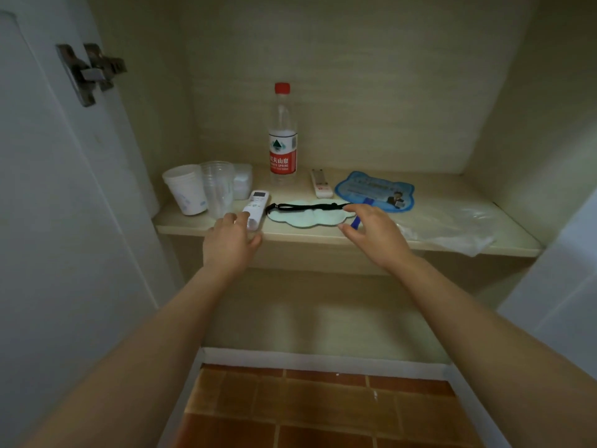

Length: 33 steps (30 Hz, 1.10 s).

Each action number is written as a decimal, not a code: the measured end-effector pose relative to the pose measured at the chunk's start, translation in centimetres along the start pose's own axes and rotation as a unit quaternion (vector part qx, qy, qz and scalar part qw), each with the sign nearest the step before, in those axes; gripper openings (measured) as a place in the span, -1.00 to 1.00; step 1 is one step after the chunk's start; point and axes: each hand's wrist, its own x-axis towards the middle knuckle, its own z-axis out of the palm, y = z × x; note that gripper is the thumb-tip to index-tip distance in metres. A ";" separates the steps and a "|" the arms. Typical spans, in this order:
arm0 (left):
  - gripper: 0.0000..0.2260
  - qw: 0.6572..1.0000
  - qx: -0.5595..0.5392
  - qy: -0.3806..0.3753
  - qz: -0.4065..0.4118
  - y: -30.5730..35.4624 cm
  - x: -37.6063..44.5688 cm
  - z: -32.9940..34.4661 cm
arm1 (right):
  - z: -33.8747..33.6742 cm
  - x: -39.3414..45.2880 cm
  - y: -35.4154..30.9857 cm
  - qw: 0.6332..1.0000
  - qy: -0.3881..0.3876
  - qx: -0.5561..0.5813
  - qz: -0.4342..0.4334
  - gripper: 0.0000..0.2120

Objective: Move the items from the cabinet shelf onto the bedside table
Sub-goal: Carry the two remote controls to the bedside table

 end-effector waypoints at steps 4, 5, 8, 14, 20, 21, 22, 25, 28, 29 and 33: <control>-0.52 0.999 0.015 0.003 -0.045 1.0 1.9 1.6 | 0.7 2.3 1.6 1.000 -0.008 0.007 -0.012 -0.58; -0.51 0.998 0.024 0.003 -0.052 1.2 2.4 1.9 | 1.0 2.9 2.0 1.000 -0.010 0.009 -0.011 -0.58; -0.52 0.996 0.042 0.015 -0.073 1.7 3.6 2.9 | 1.7 5.1 3.0 1.000 -0.004 0.007 0.007 -0.56; -0.60 0.993 0.022 0.065 -0.097 1.9 4.6 4.4 | 3.3 10.2 3.2 0.997 0.003 0.030 0.073 -0.61; -0.64 0.988 0.002 0.105 -0.109 1.9 5.3 5.0 | 5.3 13.6 2.8 0.993 -0.011 0.052 0.110 -0.64; -0.65 0.988 0.000 0.111 -0.111 1.9 5.3 5.1 | 5.6 13.9 2.8 0.992 -0.012 0.047 0.117 -0.63; -0.65 0.987 -0.002 0.116 -0.112 1.9 5.3 5.2 | 5.9 14.1 2.8 0.991 -0.014 0.042 0.123 -0.62; -0.65 0.985 -0.010 0.126 -0.114 1.8 5.3 5.4 | 6.6 14.5 2.9 0.991 -0.013 0.018 0.129 -0.59; -0.65 0.984 -0.017 0.135 -0.116 1.7 5.3 5.5 | 6.9 14.6 2.8 0.991 -0.008 0.006 0.133 -0.60; -0.65 0.983 -0.021 0.138 -0.117 1.8 5.3 5.5 | 6.9 14.7 2.8 0.991 -0.005 0.002 0.135 -0.62; -0.66 0.982 -0.026 0.149 -0.116 1.8 5.1 5.6 | 7.0 14.8 2.6 0.990 0.000 -0.005 0.140 -0.68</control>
